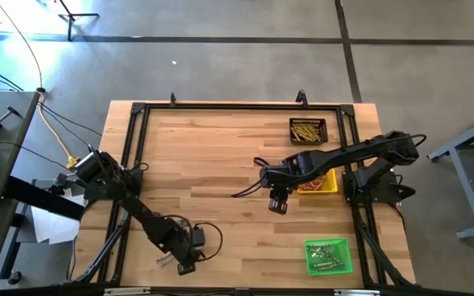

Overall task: Sort crayons
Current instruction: Put the red crayon into the yellow bin

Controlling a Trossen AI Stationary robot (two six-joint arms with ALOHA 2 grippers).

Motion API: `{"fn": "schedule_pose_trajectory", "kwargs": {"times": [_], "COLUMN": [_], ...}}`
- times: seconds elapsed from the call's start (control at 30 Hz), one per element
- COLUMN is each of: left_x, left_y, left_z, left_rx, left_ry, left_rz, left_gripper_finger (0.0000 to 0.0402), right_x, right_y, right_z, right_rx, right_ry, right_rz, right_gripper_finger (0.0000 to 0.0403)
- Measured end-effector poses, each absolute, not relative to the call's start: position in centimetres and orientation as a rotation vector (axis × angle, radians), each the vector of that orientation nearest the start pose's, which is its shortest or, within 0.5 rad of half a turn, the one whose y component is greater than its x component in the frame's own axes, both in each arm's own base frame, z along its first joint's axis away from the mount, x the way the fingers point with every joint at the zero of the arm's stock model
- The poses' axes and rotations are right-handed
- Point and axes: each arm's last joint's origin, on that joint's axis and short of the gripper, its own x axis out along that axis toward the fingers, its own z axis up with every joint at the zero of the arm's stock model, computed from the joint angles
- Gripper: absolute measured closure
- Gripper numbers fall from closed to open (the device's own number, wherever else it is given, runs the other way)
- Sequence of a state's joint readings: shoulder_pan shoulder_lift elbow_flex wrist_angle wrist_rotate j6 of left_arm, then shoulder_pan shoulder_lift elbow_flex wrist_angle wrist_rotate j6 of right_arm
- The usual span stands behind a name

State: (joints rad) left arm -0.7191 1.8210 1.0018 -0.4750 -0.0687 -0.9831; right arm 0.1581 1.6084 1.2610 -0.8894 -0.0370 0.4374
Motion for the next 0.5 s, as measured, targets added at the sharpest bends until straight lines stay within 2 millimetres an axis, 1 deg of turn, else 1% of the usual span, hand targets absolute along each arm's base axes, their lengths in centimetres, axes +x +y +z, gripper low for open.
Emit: {"fn": "schedule_pose_trajectory", "kwargs": {"times": [0.13, 0.33, 0.5], "left_x": [24.8, 26.3, 27.0], "left_y": [-20.6, -20.2, -19.8], "left_z": [12.8, 13.0, 12.7], "left_rx": [-0.334, -0.404, -0.442], "left_ry": [1.304, 1.205, 1.162], "left_rz": [0.108, 0.111, 0.156], "left_gripper_finger": [0.0371, 0.0371, 0.0371], "right_x": [30.8, 30.8, 30.8], "right_y": [5.0, 5.0, 5.0], "right_z": [24.9, 24.9, 24.9], "right_rx": [0.304, 0.304, 0.315], "right_ry": [1.249, 1.249, 1.249], "right_rz": [-0.103, -0.103, -0.111], "right_gripper_finger": [0.0289, 0.0289, 0.0289]}}
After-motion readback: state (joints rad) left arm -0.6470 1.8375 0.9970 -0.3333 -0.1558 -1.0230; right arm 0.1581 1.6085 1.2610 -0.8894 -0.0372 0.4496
